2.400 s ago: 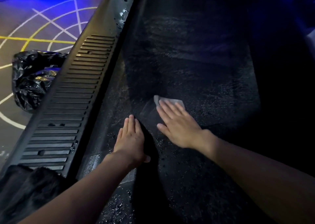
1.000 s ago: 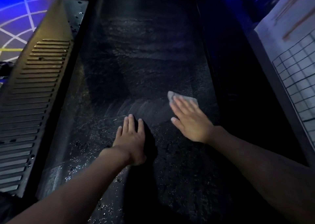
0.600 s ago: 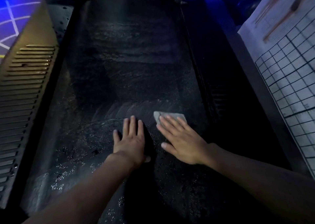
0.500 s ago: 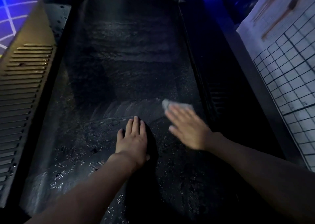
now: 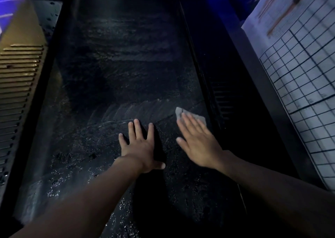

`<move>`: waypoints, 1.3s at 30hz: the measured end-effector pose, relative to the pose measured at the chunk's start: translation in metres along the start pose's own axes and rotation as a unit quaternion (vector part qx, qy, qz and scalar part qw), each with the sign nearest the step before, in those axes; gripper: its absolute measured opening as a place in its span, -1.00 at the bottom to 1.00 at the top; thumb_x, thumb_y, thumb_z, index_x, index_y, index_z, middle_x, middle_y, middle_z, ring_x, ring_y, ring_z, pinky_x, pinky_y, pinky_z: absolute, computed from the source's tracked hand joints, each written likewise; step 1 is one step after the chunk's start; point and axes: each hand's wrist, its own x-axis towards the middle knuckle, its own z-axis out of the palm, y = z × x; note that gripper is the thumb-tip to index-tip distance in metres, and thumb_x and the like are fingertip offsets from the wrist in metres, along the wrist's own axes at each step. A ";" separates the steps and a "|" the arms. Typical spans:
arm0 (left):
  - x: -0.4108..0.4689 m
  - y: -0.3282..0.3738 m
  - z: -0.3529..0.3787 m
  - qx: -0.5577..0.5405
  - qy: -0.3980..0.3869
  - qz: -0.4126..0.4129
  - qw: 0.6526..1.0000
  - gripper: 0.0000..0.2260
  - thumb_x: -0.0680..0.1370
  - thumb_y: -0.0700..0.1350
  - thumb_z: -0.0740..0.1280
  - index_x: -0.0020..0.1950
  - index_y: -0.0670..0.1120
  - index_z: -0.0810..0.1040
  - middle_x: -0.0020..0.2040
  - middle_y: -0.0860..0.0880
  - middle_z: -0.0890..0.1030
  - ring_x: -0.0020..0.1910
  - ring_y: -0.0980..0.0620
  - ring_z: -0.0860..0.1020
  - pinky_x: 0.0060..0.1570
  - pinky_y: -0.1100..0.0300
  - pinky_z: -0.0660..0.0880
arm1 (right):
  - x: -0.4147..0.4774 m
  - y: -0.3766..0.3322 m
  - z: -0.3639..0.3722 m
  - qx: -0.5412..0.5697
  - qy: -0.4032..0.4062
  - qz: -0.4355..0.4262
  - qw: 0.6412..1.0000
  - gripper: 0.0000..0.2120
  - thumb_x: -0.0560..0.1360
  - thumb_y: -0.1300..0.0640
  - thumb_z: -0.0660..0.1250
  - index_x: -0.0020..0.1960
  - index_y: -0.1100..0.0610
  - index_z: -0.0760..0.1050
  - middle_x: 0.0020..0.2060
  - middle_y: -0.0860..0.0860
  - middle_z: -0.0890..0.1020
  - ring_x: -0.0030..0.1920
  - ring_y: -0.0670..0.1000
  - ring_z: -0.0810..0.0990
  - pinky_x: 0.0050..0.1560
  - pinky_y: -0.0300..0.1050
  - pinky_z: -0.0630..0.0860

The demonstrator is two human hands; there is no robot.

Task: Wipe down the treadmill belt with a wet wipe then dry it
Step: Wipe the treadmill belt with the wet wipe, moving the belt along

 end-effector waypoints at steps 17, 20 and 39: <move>-0.009 -0.026 0.006 -0.030 0.048 0.035 0.998 0.21 0.34 0.11 0.55 0.55 -0.14 -0.37 0.55 -0.07 -0.40 0.54 -0.03 -0.33 0.53 0.03 -0.13 | -0.019 -0.001 0.007 0.000 0.005 -0.017 1.000 -0.29 0.63 -0.27 -0.32 0.62 0.16 -0.08 0.61 0.13 -0.07 0.61 0.09 -0.18 0.56 0.20 -0.06; -0.012 -0.021 0.007 -0.032 0.045 0.005 0.998 0.17 0.38 0.10 0.53 0.55 -0.10 -0.37 0.54 -0.18 -0.38 0.54 -0.16 -0.32 0.53 -0.05 -0.11 | -0.010 -0.005 0.003 0.034 0.034 0.113 0.992 -0.21 0.59 -0.28 -0.42 0.61 0.22 -0.11 0.59 0.21 -0.10 0.60 0.19 -0.19 0.57 0.22 -0.12; -0.025 -0.048 0.015 -0.038 0.064 -0.075 0.994 0.17 0.34 0.23 0.50 0.56 0.00 -0.32 0.54 -0.25 -0.33 0.52 -0.31 -0.28 0.50 -0.18 -0.09 | -0.007 -0.042 0.012 -0.045 -0.037 -0.175 0.983 -0.32 0.65 -0.24 -0.22 0.62 0.13 -0.21 0.60 0.06 -0.20 0.59 0.05 -0.30 0.55 0.07 -0.31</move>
